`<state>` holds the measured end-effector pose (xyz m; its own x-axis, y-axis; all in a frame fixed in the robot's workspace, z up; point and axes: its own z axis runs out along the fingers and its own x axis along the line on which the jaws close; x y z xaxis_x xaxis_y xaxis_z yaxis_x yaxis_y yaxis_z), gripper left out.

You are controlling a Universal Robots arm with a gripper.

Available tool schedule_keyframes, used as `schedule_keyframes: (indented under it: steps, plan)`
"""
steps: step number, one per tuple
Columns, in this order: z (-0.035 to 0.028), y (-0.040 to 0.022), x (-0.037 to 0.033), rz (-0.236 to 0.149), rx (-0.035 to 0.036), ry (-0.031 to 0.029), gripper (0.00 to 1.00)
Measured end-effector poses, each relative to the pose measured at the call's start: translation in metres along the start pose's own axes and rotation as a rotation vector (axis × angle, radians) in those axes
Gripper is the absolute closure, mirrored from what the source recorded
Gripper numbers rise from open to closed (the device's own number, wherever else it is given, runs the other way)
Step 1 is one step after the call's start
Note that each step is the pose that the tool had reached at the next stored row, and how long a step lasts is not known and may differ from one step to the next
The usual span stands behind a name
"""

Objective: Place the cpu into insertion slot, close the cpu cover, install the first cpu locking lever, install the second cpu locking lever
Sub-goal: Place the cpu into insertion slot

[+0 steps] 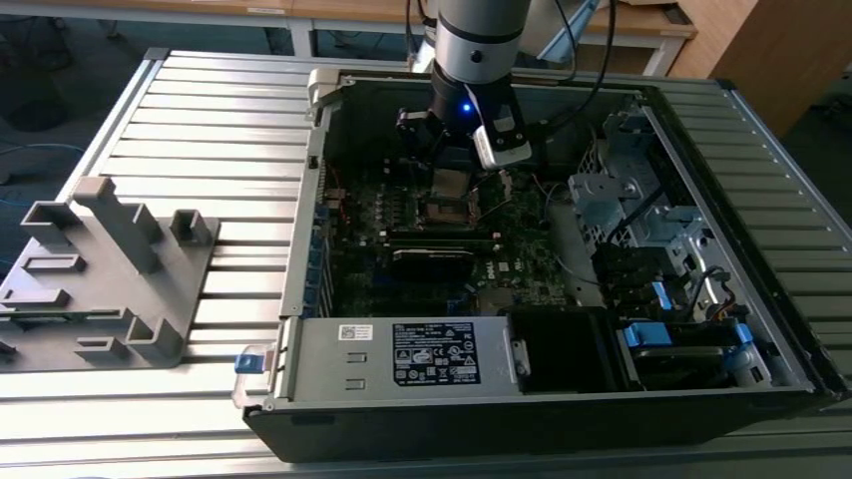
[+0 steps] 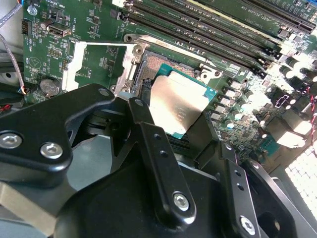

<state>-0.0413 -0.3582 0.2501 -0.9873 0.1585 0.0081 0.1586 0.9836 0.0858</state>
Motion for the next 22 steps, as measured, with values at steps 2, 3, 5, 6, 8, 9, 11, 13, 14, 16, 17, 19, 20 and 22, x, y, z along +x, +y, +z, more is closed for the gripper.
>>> schedule_keyframes:
  steps: [2,3,5,6,8,9,11,13,14,16,17,19,20,22]
  plan:
    - [0.0,0.0,0.0,0.0,0.0,0.0,0.46]
    - [0.0,0.0,0.0,0.002,0.0001,-0.0002,0.46]
    - [0.0003,0.0,0.0,0.018,-0.0001,-0.0015,0.46]
    - [0.0004,0.0,0.0,0.031,-0.0003,-0.0027,0.46]
    - [0.0006,-0.0001,0.0,0.054,-0.0003,-0.0046,0.46]
    - [0.0006,0.0,0.0,0.055,-0.0004,-0.0047,0.46]
    - [0.0006,-0.0001,0.0,0.057,-0.0004,-0.0049,0.46]
    - [0.0006,-0.0001,0.0,0.058,-0.0005,-0.005,0.46]
    - [0.0006,-0.0001,0.0,0.058,-0.0005,-0.005,0.46]
    - [0.0006,0.0,0.0,0.058,-0.0005,-0.0051,0.46]
    - [0.0006,-0.0001,0.0,0.058,-0.0005,-0.005,0.46]
    - [0.0006,-0.0001,0.0,0.059,-0.0004,-0.005,0.46]
    - [0.0006,-0.0001,0.0,0.059,-0.0005,-0.0051,0.46]
    - [0.0006,-0.0001,0.0,0.059,-0.0005,-0.0051,0.46]
